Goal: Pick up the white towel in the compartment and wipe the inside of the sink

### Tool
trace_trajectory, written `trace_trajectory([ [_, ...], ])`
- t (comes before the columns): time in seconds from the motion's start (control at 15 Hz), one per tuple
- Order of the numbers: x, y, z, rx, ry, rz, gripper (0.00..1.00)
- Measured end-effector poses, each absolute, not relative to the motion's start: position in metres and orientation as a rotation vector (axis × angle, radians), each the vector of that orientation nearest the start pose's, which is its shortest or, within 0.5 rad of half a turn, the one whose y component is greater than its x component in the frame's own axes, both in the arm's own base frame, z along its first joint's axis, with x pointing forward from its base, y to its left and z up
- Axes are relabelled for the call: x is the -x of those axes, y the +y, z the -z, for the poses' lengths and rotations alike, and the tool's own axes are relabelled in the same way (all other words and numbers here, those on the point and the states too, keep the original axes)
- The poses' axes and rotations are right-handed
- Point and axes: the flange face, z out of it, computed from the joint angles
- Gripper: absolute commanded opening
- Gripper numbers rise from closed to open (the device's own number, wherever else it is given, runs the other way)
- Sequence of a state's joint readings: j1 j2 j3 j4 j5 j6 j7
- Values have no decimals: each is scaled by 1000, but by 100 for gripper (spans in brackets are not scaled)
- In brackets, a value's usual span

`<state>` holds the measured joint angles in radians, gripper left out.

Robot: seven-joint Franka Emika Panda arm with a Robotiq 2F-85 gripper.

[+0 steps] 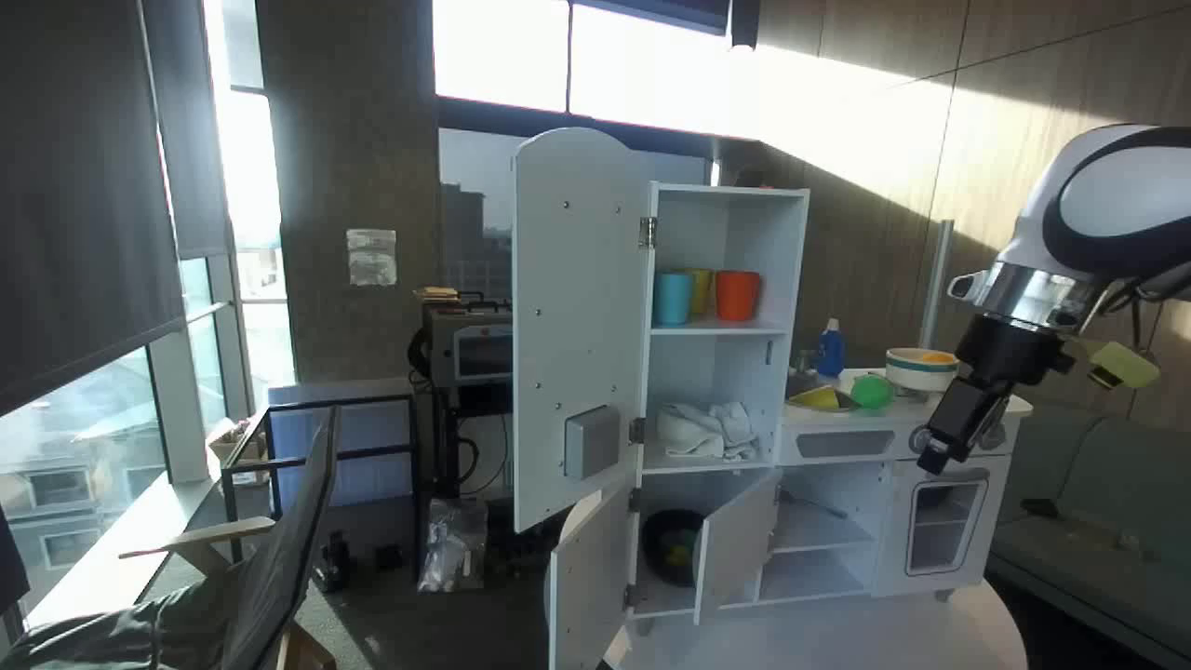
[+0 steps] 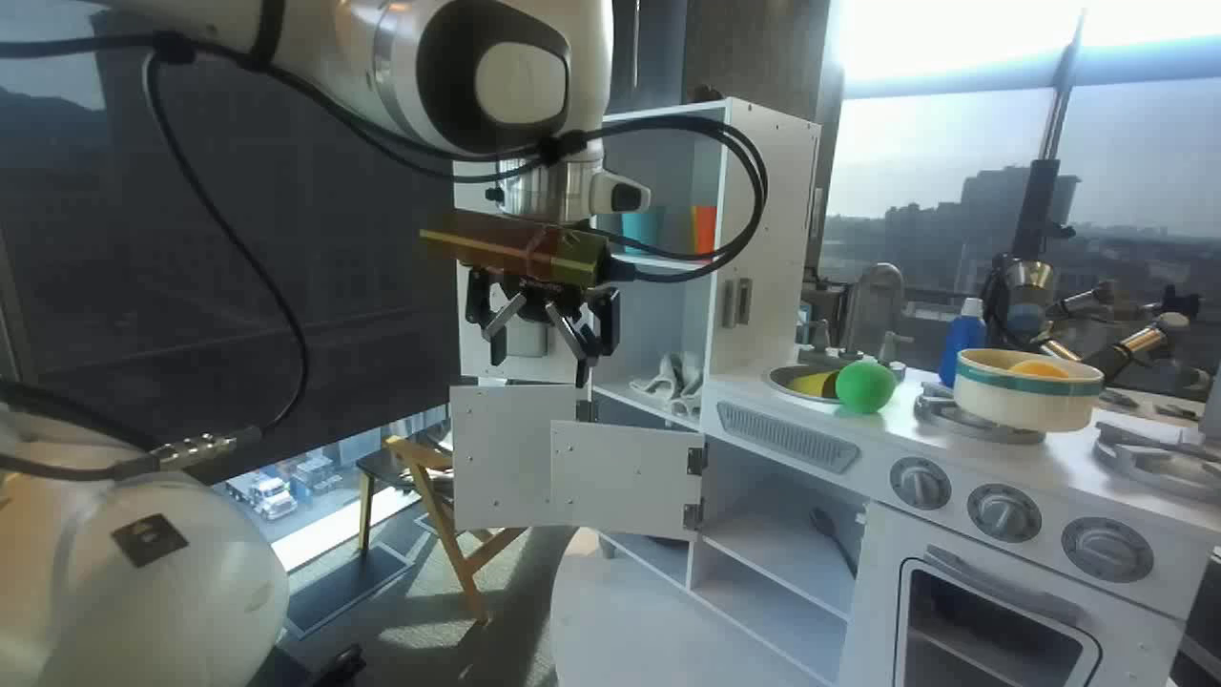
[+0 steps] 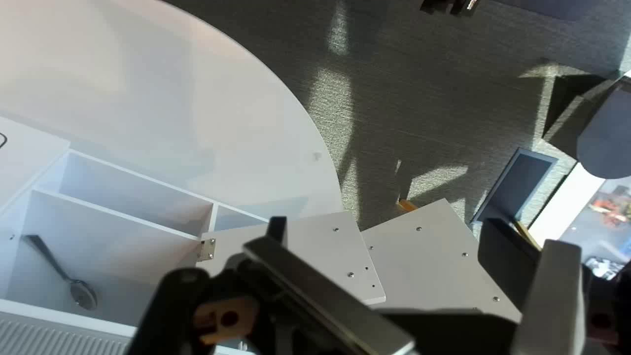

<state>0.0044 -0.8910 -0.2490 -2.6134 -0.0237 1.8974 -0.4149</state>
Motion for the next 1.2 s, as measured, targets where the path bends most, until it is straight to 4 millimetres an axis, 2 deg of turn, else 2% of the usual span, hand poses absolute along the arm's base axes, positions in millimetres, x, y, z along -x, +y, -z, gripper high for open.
trace_trajectory([
  [0.27, -297, -87, -528, 2987, -375, 326, 100],
  [0.93, -298, -86, -526, 2986, -379, 318, 100],
  [1.07, -306, -82, -526, 2979, -438, 311, 100],
  [1.2, -328, -78, -530, 2979, -505, 337, 100],
])
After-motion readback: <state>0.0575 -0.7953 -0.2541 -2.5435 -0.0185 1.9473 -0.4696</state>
